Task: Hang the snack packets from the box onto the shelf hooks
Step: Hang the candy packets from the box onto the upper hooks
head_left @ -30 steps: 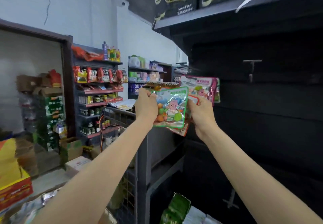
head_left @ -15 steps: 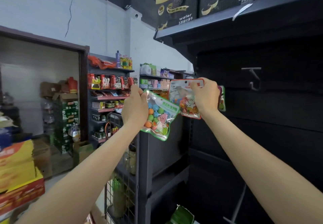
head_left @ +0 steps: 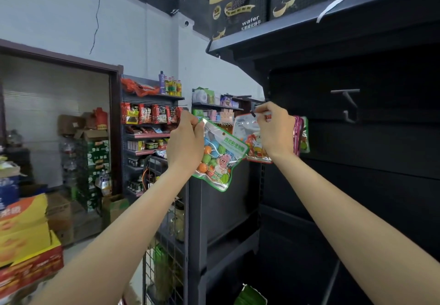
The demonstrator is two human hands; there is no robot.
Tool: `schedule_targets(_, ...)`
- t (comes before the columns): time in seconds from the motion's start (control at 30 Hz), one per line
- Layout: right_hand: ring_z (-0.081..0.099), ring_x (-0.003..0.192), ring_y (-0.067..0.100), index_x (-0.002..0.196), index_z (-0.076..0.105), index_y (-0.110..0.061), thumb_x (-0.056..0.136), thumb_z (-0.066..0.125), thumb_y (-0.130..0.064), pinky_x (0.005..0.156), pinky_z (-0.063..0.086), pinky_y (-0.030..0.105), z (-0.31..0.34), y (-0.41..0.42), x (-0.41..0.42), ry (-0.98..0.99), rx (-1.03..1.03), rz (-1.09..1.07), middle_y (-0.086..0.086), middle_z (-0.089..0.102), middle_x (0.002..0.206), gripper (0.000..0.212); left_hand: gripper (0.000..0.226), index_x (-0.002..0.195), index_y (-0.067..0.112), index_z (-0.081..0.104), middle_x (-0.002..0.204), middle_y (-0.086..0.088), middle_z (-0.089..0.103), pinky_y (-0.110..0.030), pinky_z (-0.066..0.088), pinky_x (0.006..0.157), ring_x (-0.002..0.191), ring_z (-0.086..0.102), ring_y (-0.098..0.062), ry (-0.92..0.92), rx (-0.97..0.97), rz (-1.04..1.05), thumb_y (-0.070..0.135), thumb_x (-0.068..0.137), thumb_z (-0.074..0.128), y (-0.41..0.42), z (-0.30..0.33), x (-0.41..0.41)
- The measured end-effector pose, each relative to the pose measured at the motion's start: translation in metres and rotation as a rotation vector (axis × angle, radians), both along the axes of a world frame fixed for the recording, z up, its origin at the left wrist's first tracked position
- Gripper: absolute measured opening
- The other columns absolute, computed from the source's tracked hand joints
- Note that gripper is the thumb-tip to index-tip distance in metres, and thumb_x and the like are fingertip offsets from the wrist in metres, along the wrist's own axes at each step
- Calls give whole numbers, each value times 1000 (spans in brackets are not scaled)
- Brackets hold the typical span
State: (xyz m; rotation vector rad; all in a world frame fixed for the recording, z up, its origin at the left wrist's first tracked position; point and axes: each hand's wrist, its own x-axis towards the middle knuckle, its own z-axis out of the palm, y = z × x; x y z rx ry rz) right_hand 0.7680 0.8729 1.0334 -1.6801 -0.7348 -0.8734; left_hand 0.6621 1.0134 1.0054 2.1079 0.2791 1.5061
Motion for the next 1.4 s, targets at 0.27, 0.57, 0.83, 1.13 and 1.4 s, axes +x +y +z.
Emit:
schedule_targets(0.27, 49, 118, 27, 129, 54, -7, 92, 58, -9, 83, 48, 33, -17, -16, 23, -26, -336, -340, 9, 37, 139, 38, 9, 96, 13, 43, 74, 0, 53, -38, 44, 66, 71, 51, -22, -26, -89, -75, 21, 99, 43, -5, -4, -2)
schedule_targets(0.57, -7, 147, 27, 151, 18, -23, 90, 63, -27, 117, 16, 48, -38, -26, 19, -68, -596, -405, 5, -7, 159, 75, 12, 95, 11, 46, 77, 4, 50, -24, 36, 57, 67, 45, -10, -29, -253, -146, 22, 99, 44, -12, -10, -2)
schedule_targets(0.83, 25, 142, 25, 147, 33, -21, 93, 58, -28, 111, 33, 40, -44, -38, 20, 3, -536, -246, 4, 22, 155, 59, 14, 99, 10, 48, 78, 7, 47, -21, 35, 57, 66, 42, -4, -13, -375, -185, 23, 99, 43, -22, -11, 0)
schedule_targets(1.13, 54, 116, 6, 141, 40, -26, 94, 53, -36, 94, 47, 21, -37, -42, -24, 203, -204, 468, -6, 53, 134, 50, 13, 94, 10, 47, 80, 3, 48, -25, 37, 59, 66, 43, -7, -59, -459, -264, 22, 99, 44, -33, -2, 8)
schedule_targets(1.4, 62, 108, 10, 142, 23, -42, 80, 73, -10, 91, 53, 30, -42, -33, -34, 247, -75, 609, 1, 53, 134, 86, 21, 117, 24, 38, 92, 6, 54, -14, 42, 59, 76, 51, -2, -136, -473, -452, 16, 98, 45, -38, -4, 2)
